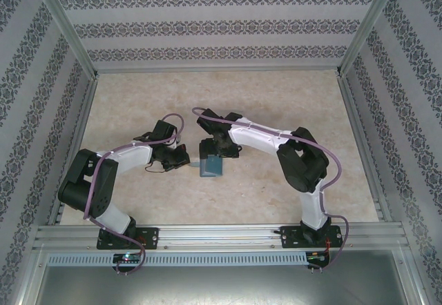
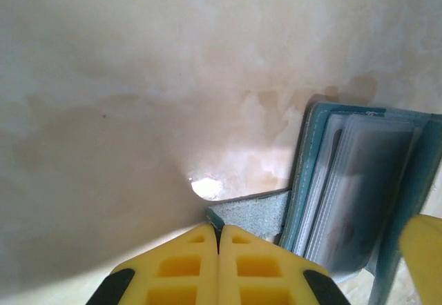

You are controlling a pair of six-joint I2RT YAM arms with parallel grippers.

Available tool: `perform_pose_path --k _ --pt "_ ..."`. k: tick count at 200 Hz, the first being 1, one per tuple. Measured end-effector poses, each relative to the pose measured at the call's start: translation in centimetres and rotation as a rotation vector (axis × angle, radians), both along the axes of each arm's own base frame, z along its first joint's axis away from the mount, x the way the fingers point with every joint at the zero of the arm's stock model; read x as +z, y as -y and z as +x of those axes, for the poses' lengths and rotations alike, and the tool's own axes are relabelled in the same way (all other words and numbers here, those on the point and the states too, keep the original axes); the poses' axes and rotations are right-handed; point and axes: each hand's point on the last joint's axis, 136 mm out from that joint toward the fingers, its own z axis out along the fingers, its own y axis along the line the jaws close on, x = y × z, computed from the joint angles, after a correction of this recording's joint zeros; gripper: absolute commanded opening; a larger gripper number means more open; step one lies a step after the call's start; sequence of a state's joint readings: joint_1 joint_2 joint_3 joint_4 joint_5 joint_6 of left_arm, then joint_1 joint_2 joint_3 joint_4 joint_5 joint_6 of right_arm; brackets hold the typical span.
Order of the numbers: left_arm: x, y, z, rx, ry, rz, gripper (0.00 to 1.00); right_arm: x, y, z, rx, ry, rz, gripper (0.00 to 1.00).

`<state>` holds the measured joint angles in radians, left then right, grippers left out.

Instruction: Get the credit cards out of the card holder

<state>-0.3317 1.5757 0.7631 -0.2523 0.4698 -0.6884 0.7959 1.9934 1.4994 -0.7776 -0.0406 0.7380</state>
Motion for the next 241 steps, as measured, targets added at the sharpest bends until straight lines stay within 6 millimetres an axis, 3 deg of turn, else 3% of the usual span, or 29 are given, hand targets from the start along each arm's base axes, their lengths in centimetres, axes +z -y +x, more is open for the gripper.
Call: perform_pose_path --k 54,99,113,147,178,204,241 --pt "0.0 -0.1 0.0 0.002 -0.001 0.004 0.02 1.0 1.0 -0.2 -0.012 0.012 0.013 0.67" --pt "-0.1 -0.2 -0.1 0.002 -0.006 0.012 0.04 1.9 2.6 -0.1 -0.041 0.022 0.053 0.4" --pt "-0.2 -0.4 -0.2 0.004 -0.012 0.017 0.04 1.7 3.3 0.0 -0.057 0.012 0.061 0.3" --pt "-0.2 -0.6 -0.2 0.011 -0.016 0.026 0.06 0.0 4.3 -0.4 -0.087 -0.037 0.093 0.21" --pt "0.1 -0.6 0.0 0.011 -0.016 0.029 0.13 -0.3 3.8 -0.4 -0.083 -0.047 0.136 0.13" --pt "1.7 -0.6 0.5 0.009 0.012 0.028 0.2 -0.1 3.4 -0.4 -0.078 -0.041 0.161 0.1" --pt "6.4 0.1 2.6 0.003 0.13 0.002 0.25 0.2 3.4 -0.5 -0.074 -0.031 0.179 0.11"
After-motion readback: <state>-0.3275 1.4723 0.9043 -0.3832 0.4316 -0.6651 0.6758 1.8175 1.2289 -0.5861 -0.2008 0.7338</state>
